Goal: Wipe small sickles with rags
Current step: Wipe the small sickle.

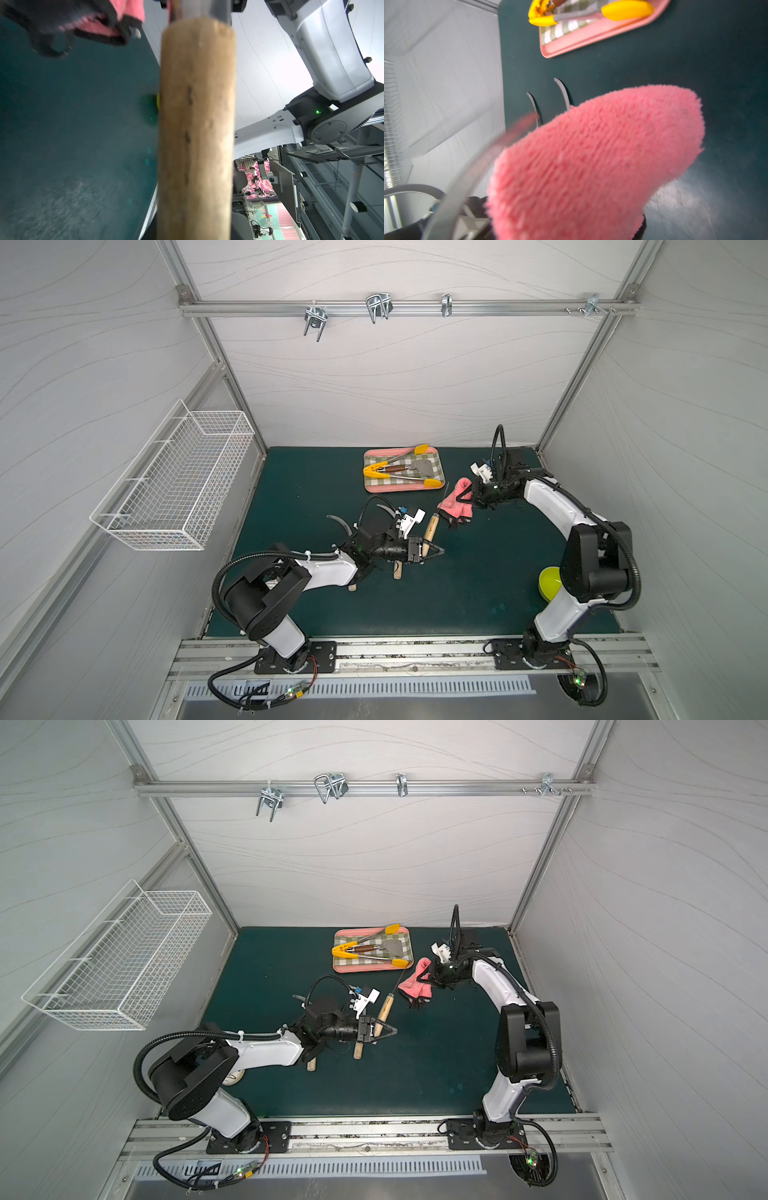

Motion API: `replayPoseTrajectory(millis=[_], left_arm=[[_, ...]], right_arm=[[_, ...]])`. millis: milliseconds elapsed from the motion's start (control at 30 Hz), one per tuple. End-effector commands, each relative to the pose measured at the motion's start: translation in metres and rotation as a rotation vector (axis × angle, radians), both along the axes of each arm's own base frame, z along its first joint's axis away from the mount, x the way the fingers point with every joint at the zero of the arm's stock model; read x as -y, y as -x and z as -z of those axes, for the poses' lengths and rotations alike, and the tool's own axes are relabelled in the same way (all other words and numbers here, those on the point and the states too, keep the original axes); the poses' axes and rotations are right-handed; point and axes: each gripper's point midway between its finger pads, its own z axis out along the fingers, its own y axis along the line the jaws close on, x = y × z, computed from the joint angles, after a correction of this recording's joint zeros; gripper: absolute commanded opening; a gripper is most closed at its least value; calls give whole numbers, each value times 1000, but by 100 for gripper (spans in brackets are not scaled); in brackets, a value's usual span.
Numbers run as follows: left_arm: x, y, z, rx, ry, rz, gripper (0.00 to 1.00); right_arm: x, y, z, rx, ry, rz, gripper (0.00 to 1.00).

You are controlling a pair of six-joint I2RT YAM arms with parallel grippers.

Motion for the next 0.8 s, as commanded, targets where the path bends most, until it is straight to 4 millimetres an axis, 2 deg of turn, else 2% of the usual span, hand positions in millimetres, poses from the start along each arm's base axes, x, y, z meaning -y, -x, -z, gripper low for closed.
replayPoseTrajectory(millis=[0, 367, 567, 767], left_arm=[[10, 0, -24, 53, 70, 24, 0], [19, 7, -23, 55, 56, 46, 0], [21, 7, -15, 34, 40, 56, 0], [24, 7, -12, 41, 17, 75, 0]], right_arm=[[-10, -12, -17, 41, -62, -40, 12], [-34, -7, -32, 92, -112, -130, 10], [-50, 9, -54, 210, -123, -218, 8], [-63, 34, -73, 330, -113, -299, 8]])
